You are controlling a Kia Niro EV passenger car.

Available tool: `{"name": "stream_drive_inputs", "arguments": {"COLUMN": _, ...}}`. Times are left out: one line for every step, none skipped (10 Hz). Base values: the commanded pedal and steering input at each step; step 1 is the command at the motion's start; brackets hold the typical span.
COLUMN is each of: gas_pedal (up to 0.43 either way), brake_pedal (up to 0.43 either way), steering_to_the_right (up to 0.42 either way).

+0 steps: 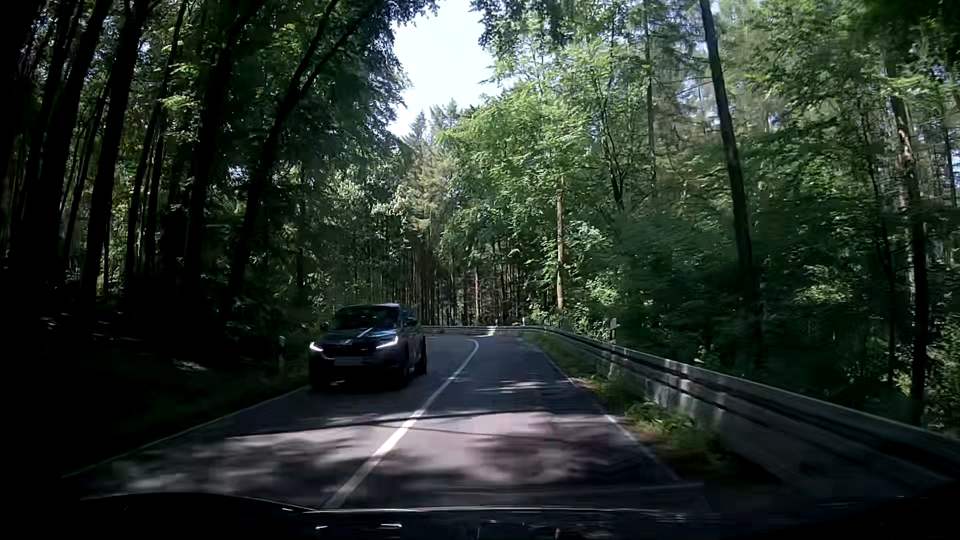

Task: Follow the waypoints while adhering to traffic rules and regulations

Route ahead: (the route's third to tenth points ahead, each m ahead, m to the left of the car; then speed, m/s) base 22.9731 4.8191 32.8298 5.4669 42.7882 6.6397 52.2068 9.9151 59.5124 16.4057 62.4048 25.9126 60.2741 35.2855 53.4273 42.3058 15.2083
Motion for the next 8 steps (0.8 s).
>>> {"name": "stream_drive_inputs", "arguments": {"gas_pedal": 0.059, "brake_pedal": 0.000, "steering_to_the_right": -0.003}}
{"name": "stream_drive_inputs", "arguments": {"gas_pedal": 0.059, "brake_pedal": 0.000, "steering_to_the_right": -0.003}}
{"name": "stream_drive_inputs", "arguments": {"gas_pedal": 0.059, "brake_pedal": 0.000, "steering_to_the_right": -0.003}}
{"name": "stream_drive_inputs", "arguments": {"gas_pedal": 0.059, "brake_pedal": 0.000, "steering_to_the_right": -0.003}}
{"name": "stream_drive_inputs", "arguments": {"gas_pedal": 0.059, "brake_pedal": 0.000, "steering_to_the_right": -0.003}}
{"name": "stream_drive_inputs", "arguments": {"gas_pedal": 0.059, "brake_pedal": 0.000, "steering_to_the_right": -0.003}}
{"name": "stream_drive_inputs", "arguments": {"gas_pedal": 0.059, "brake_pedal": 0.000, "steering_to_the_right": -0.003}}
{"name": "stream_drive_inputs", "arguments": {"gas_pedal": 0.028, "brake_pedal": 0.000, "steering_to_the_right": -0.003}}
